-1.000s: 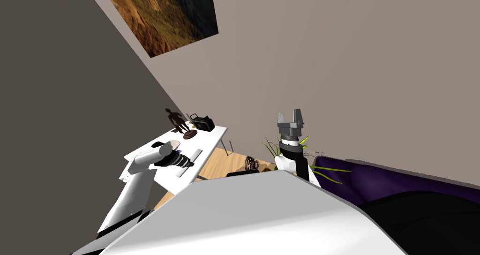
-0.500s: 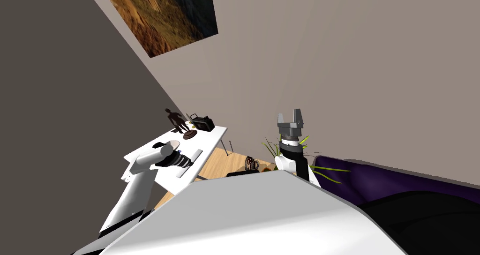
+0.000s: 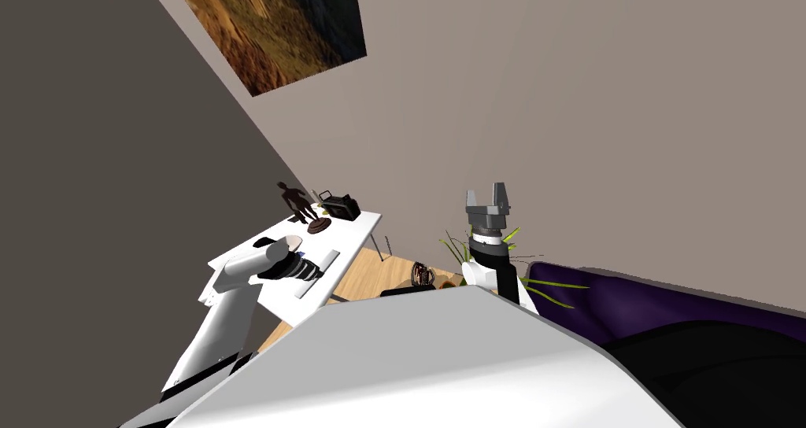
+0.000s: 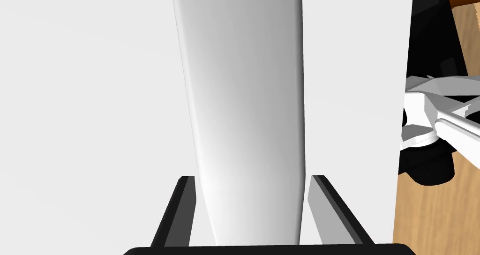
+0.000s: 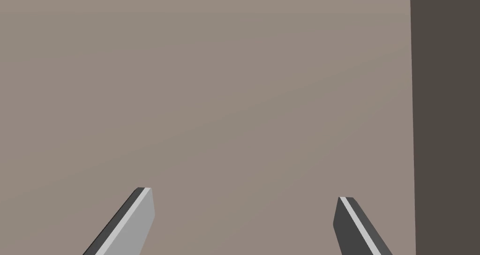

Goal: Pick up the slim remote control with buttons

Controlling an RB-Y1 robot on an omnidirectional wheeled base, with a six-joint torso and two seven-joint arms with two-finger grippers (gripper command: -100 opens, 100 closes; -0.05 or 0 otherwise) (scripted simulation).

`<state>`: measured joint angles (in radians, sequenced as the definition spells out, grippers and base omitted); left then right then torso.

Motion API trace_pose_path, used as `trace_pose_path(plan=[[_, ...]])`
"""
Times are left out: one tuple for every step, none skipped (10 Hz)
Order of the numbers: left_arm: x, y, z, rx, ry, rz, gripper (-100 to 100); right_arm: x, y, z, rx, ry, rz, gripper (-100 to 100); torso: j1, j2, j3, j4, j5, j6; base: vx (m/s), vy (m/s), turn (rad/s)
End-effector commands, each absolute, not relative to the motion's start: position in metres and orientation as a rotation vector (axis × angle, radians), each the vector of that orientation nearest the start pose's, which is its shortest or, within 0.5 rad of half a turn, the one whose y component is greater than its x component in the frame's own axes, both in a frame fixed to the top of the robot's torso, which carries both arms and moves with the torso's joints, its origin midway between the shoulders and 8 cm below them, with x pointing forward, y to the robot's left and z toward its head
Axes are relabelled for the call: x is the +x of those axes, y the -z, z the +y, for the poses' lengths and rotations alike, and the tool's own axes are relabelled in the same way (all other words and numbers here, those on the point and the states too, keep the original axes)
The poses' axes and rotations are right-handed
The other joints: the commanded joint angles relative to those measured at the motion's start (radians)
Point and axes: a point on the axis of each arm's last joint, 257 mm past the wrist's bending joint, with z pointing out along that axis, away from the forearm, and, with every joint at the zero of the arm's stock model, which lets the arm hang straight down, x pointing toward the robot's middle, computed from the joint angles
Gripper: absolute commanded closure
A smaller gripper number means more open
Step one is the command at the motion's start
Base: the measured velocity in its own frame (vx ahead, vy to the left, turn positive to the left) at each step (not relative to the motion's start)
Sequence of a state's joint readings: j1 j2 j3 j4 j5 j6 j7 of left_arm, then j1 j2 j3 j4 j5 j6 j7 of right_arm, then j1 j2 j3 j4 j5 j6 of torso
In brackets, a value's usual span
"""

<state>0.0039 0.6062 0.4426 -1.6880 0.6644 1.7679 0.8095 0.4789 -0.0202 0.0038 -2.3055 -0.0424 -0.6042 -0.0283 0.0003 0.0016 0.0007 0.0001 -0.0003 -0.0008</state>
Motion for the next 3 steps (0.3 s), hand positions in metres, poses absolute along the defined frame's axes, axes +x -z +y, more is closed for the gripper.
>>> trace_pose_path(plan=[[0.2998,0.3235,0.4691,-3.039,0.258,0.742,100,0.3199,-0.0606,-0.2744,0.558,-1.399,0.491,0,0.0,0.0,0.0,0.0,0.0,0.0,-0.001,0.004,0.013],[0.3003,0.3267,0.4695,-3.038,0.26,0.742,100,0.3199,-0.0605,-0.2744,0.558,-1.399,0.491,0,0.0,0.0,0.0,0.0,0.0,0.0,0.0,0.0,0.0],[0.2999,0.326,0.4692,-3.039,0.258,0.742,0,0.3199,-0.0606,-0.2744,0.558,-1.399,0.491,0,0.0,0.0,0.0,0.0,0.0,0.0,0.0,0.0,0.0]])
